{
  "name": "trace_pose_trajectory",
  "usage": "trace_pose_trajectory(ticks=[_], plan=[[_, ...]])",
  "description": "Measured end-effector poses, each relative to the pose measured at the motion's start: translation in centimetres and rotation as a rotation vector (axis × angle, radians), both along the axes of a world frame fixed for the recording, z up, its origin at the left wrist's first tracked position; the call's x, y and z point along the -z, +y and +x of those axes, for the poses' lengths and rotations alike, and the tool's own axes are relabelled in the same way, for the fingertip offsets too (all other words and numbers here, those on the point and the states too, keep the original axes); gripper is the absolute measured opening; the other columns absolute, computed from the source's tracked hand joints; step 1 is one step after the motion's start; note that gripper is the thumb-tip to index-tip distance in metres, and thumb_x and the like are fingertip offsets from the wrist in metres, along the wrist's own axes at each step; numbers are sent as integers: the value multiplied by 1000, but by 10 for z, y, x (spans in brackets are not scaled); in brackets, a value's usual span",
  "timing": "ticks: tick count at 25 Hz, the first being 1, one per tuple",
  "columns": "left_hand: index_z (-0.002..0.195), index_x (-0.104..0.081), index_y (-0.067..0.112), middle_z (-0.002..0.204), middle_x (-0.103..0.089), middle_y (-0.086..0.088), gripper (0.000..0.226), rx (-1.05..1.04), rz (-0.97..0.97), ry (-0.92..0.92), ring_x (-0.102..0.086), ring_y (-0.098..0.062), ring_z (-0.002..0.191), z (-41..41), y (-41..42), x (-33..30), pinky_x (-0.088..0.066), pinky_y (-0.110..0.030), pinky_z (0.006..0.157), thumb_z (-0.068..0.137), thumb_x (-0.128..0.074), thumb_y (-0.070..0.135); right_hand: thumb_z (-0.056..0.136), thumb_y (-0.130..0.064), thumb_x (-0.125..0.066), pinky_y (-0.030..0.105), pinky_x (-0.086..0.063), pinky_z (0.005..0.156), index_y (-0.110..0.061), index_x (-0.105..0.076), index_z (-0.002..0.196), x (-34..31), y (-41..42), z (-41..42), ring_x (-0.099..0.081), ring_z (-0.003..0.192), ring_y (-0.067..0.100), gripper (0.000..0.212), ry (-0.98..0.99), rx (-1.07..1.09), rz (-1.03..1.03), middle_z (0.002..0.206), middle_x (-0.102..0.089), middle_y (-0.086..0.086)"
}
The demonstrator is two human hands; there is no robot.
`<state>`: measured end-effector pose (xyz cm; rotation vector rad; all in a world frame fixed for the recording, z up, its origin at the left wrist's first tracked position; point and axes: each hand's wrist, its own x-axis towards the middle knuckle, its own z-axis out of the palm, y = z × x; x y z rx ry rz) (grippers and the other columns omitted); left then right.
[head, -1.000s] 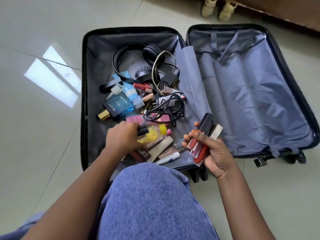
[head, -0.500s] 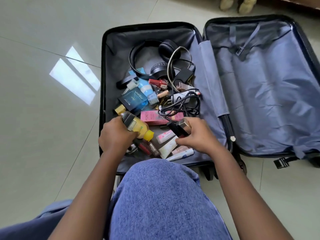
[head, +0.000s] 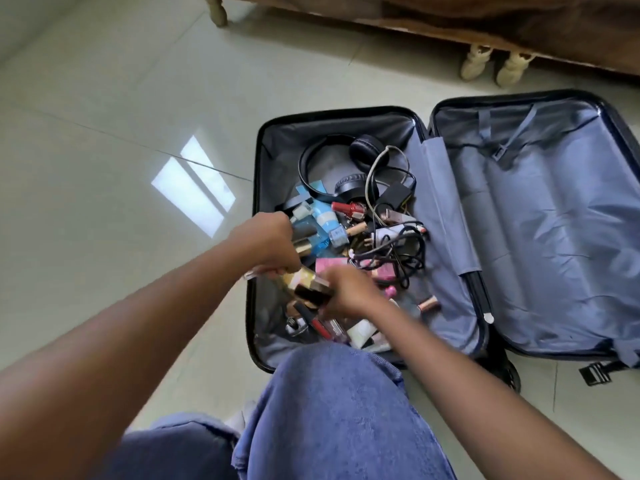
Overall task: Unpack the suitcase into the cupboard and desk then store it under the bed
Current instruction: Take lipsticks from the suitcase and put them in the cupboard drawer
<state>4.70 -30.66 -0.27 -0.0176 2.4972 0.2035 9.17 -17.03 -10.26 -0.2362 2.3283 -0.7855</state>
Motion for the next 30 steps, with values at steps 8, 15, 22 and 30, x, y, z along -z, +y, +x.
trace_pose_trajectory(ticks=[8, 15, 22, 30], plan=[[82, -56, 17, 57, -51, 6, 15, 155, -137, -35, -59, -20, 65, 38, -35, 37, -45, -25, 56, 72, -65, 24, 85, -13, -58, 38, -50, 72, -12, -54, 107, 49, -42, 27, -64, 98, 35, 23, 330, -76, 232, 105, -66, 13], [93, -55, 21, 97, -66, -4, 22, 227, 48, 175, -60, -26, 91, 16, -10, 70, -40, -28, 63, 76, -63, 32, 62, -1, -78, 25, -43, 48, -18, -63, 63, 6, 60, 35, -52, 49, 16, 24, -84, 1270, -877, 53, -61, -5], [138, -42, 20, 156, -25, 4, 41, 1154, 193, 377, -66, -30, 89, -1, 94, 107, -49, -37, 65, 98, -39, 16, 83, 5, -56, 19, -49, 42, -17, -53, 71, -15, 127, 24, -63, 47, 8, 26, 129, 1484, -1031, 51, -62, -4], [120, -56, 12, 116, -61, -1, 27, 581, -310, 458, -65, -24, 99, -26, 109, 114, -39, -29, 61, 94, -50, 20, 71, 4, -74, 21, -43, 38, -3, -59, 59, 0, 137, 12, -52, 36, 14, 21, 26, 1430, -710, 44, -57, 5]])
